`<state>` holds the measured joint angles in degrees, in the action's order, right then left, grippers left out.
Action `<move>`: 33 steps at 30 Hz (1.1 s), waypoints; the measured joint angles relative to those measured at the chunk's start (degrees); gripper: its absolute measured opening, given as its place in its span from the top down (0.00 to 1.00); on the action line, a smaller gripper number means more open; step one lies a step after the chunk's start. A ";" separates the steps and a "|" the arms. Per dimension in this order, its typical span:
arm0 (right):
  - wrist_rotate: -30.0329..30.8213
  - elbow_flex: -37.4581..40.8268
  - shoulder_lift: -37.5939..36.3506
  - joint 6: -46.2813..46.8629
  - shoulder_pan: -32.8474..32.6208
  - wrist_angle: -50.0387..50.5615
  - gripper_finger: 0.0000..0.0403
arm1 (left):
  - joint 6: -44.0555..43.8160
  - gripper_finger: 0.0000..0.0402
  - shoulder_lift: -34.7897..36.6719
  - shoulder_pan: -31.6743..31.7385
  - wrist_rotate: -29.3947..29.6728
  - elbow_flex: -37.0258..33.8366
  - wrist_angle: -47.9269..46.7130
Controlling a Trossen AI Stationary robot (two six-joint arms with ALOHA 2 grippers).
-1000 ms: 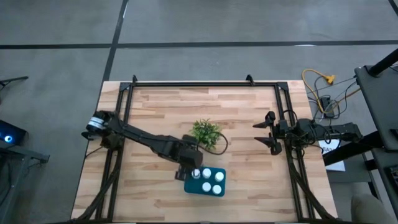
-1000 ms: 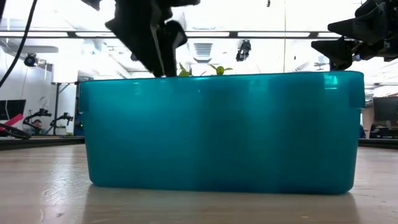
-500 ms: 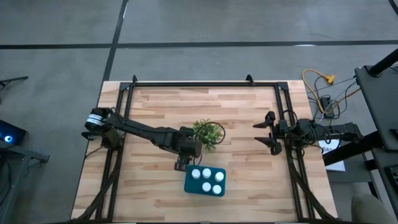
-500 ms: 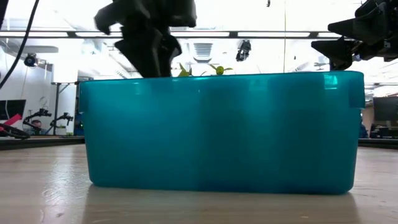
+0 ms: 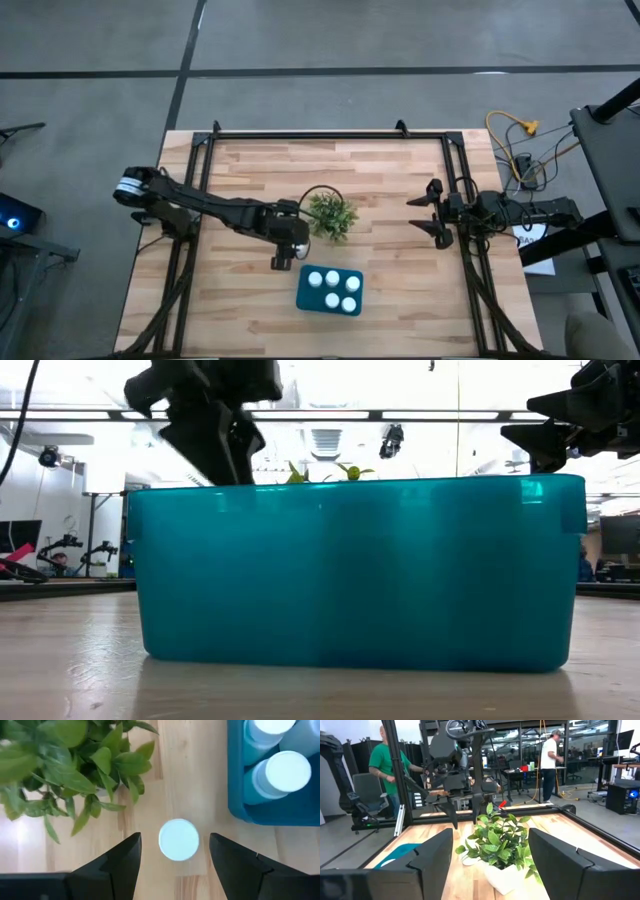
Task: Pick and place pill bottles into a basket
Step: Put the white medicine bottle into the blue bin
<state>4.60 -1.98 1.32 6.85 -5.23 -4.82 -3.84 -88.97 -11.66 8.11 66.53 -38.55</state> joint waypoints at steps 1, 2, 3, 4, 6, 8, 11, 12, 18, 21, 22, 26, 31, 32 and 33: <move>0.01 0.00 0.01 0.00 0.02 0.00 0.38 | -0.08 0.46 0.02 0.04 -0.21 -0.44 0.50; 0.01 0.00 0.02 0.00 0.00 0.00 0.38 | -0.08 0.46 -0.02 0.06 -0.21 -0.59 0.69; 0.01 0.00 0.02 0.00 0.00 0.00 0.37 | -0.08 0.46 -0.14 0.06 -0.28 -0.62 0.74; 0.01 0.00 0.00 0.00 0.00 0.00 0.37 | -0.07 0.46 -0.33 0.04 -0.28 -0.62 0.97; -0.04 0.00 0.02 0.00 0.00 0.00 0.37 | 0.22 0.46 -0.69 0.04 -0.31 -0.64 1.08; -0.01 0.00 0.00 0.00 0.01 -0.01 0.36 | 0.35 0.46 -1.07 0.04 -0.59 -0.72 1.63; -0.04 0.00 0.00 0.00 0.02 0.00 0.37 | 0.48 0.46 -1.12 0.04 -1.45 -1.71 3.55; -0.06 0.00 0.00 0.00 0.02 -0.02 0.37 | 0.74 0.46 -1.12 0.04 -1.54 -2.33 4.18; -0.05 0.00 0.00 0.00 0.01 -0.02 0.38 | 1.21 0.46 -1.20 0.35 -1.52 -4.25 5.17; -0.05 0.00 0.00 0.00 0.00 -0.02 0.37 | 1.23 0.46 -1.20 0.46 -1.48 -4.31 5.72; -0.06 0.00 0.00 0.00 0.02 -0.02 0.37 | 1.23 0.46 -1.20 0.55 -1.50 -4.53 6.34; -0.05 0.00 0.00 0.00 0.01 -0.01 0.37 | 1.16 0.46 -1.23 0.72 -3.22 -4.92 7.40; -0.04 0.00 -0.02 0.00 0.02 0.00 0.38 | 1.21 0.46 -1.23 0.97 -3.56 -5.06 7.54; -0.04 0.00 -0.02 0.00 0.02 0.00 0.38 | 1.21 0.46 -1.23 1.11 -3.58 -5.06 7.67; -0.05 0.00 -0.02 0.00 0.00 -0.02 0.39 | 1.22 0.46 -1.23 1.22 -3.54 -5.07 7.66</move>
<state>4.54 -1.98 1.30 6.85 -5.23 -4.84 -2.62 -90.19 -10.44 4.58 61.46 -30.89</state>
